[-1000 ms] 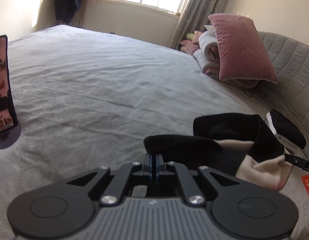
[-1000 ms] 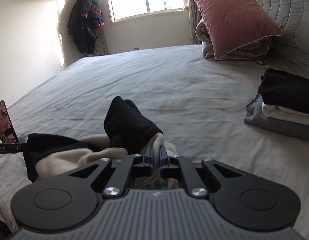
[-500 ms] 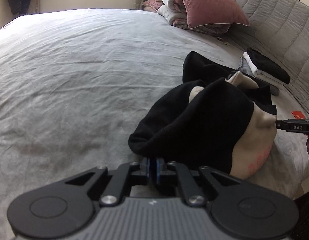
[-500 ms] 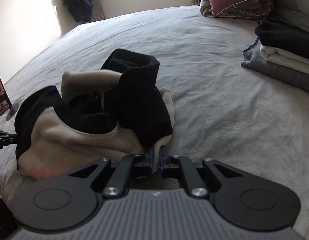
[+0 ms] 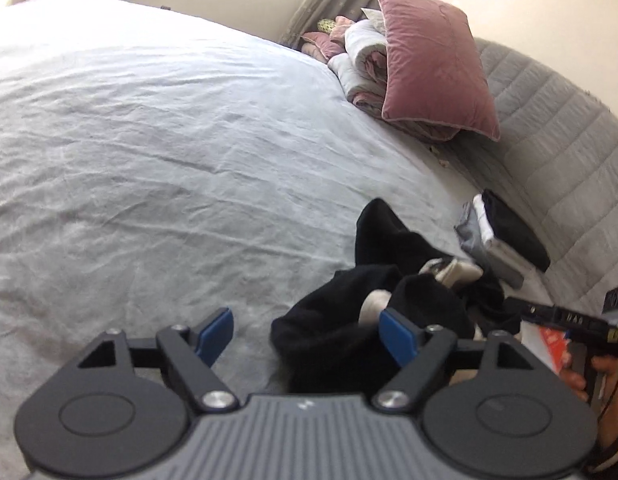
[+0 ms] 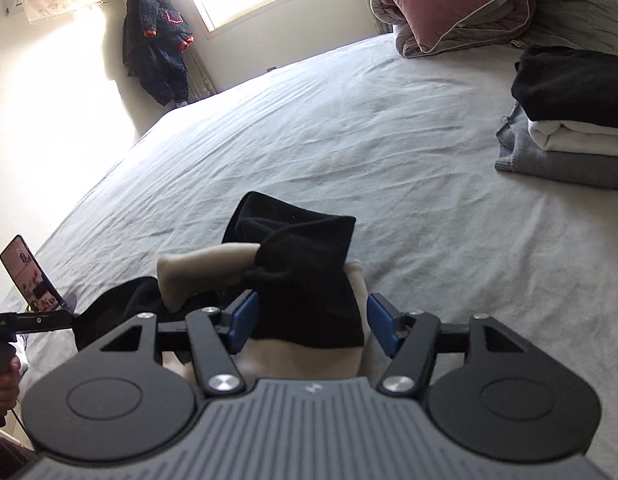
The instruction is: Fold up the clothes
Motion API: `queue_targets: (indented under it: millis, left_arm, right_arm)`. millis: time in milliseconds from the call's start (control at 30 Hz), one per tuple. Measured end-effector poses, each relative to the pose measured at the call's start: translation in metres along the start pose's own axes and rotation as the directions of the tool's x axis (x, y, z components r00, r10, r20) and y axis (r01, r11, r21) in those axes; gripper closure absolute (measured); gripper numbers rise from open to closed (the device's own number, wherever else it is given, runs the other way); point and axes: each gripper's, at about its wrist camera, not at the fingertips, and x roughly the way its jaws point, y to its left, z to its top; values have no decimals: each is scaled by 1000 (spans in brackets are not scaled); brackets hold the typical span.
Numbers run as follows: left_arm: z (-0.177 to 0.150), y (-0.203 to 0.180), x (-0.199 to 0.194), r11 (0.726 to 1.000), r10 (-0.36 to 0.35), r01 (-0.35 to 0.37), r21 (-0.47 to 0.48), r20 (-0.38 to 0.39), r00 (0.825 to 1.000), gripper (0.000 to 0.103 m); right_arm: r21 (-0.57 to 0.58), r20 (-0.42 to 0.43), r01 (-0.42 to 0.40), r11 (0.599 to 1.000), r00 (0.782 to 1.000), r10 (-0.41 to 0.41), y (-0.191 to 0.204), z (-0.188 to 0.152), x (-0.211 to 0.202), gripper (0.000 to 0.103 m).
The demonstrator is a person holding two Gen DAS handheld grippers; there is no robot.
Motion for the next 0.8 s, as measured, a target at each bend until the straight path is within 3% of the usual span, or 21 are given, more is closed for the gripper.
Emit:
queue_targets:
  millis: [67, 167, 367, 433, 500, 533, 567, 600, 667, 733, 800]
  left_arm:
    - [7, 3, 5, 998, -35, 36, -56, 16, 999, 22]
    - [13, -4, 23, 998, -25, 25, -59, -11, 1000, 23]
    - [8, -34, 75, 983, 157, -145, 112, -105, 982, 29]
    - [3, -38, 89, 972, 185, -162, 168, -134, 974, 34]
    - [-4, -41, 102, 968, 195, -162, 193, -172, 966, 50]
    - [-7, -43, 107, 964, 206, -168, 204, -181, 962, 52]
    - [-10, -46, 111, 958, 226, -186, 220, -175, 958, 59]
    - [-12, -49, 112, 952, 241, -201, 229, -165, 956, 73]
    - [-13, -51, 109, 959, 235, -204, 196, -153, 960, 90]
    - [-14, -54, 104, 963, 235, -212, 165, -131, 963, 91]
    - [-15, -58, 96, 950, 275, -259, 175, -71, 959, 92]
  right_arm:
    - [1, 4, -14, 1000, 1000, 14, 5, 7, 4, 39]
    - [9, -2, -19, 1000, 1000, 19, 10, 14, 12, 39]
    - [36, -43, 14, 999, 999, -13, 14, 21, 33, 39]
    - [32, -53, 30, 999, 998, -29, 14, 21, 40, 39]
    - [34, -63, 45, 998, 997, -42, 13, 21, 46, 41]
    - [35, -69, 52, 998, 996, -49, 12, 20, 49, 49]
    - [36, -74, 55, 998, 996, -52, 12, 20, 51, 66]
    - [34, -78, 57, 998, 996, -54, 12, 20, 52, 75]
    - [25, -72, 69, 997, 995, -67, 13, 20, 50, 81]
    - [18, -53, 81, 997, 995, -80, 14, 20, 44, 84]
    - [20, -27, 92, 996, 995, -91, 15, 20, 35, 85]
